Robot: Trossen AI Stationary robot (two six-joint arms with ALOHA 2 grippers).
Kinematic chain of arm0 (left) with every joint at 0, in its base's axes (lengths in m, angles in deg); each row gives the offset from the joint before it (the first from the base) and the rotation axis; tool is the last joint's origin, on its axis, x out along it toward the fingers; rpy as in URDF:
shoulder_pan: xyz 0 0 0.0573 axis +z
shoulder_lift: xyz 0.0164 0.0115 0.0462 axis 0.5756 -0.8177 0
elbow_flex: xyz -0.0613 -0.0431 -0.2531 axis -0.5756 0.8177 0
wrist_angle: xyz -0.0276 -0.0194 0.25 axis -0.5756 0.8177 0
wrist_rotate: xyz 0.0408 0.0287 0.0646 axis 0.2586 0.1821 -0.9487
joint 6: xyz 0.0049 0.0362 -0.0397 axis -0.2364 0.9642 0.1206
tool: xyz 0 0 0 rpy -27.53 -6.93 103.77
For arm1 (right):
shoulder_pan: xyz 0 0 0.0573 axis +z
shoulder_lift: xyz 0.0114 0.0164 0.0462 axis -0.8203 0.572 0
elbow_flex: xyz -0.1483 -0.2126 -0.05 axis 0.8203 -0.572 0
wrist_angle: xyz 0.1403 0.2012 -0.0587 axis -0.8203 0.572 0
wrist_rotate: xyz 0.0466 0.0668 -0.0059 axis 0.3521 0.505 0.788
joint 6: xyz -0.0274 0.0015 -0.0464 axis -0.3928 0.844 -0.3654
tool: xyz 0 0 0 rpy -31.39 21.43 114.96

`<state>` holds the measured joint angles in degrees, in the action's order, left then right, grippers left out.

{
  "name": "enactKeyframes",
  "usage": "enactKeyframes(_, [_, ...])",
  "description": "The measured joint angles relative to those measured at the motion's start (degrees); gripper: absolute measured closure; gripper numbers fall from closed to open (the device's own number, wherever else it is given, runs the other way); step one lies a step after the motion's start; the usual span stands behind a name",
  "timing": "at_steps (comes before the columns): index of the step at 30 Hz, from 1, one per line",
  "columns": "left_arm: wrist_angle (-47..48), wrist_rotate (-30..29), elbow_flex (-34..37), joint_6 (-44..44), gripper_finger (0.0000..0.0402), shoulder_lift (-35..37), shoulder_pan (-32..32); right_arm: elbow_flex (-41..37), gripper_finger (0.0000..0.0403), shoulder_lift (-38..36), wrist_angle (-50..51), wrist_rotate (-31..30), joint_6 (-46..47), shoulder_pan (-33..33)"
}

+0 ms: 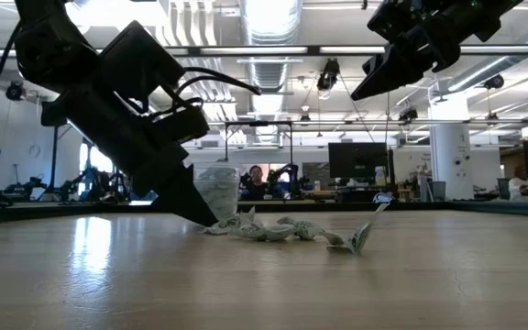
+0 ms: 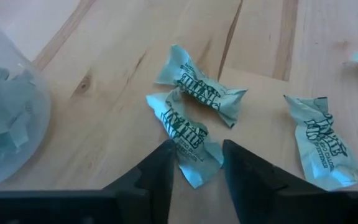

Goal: Pick and place Stevia / Truvia into bins
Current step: Put the stevia packet into the transparent container

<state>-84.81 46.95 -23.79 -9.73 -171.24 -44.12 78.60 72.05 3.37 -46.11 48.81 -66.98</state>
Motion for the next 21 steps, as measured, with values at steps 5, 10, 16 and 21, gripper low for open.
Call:
enactKeyframes(5, [0.3, 0.7, 0.1, 1.0, 0.0330, 0.3, 0.0, 0.0, 0.0321, 0.0, 0.0, 0.0, 0.0, 0.0])
enactKeyframes(10, [2.6, 1.5, 0.1, 1.6, 0.0365, 1.3, 0.0, 0.0, 0.0319, 0.0, 0.1, 0.0, 0.0, 0.0])
enactKeyframes(16, [10.7, 1.6, 0.4, 1.4, 0.0398, 5.7, -0.5, 0.0, 0.0326, 0.0, 0.2, 0.0, 0.0, 0.0])
enactKeyframes(21, [16.9, 1.3, 0.8, 1.0, 0.0400, 11.2, -1.7, 0.0, 0.0327, 0.0, 0.2, 0.0, 0.0, 0.0])
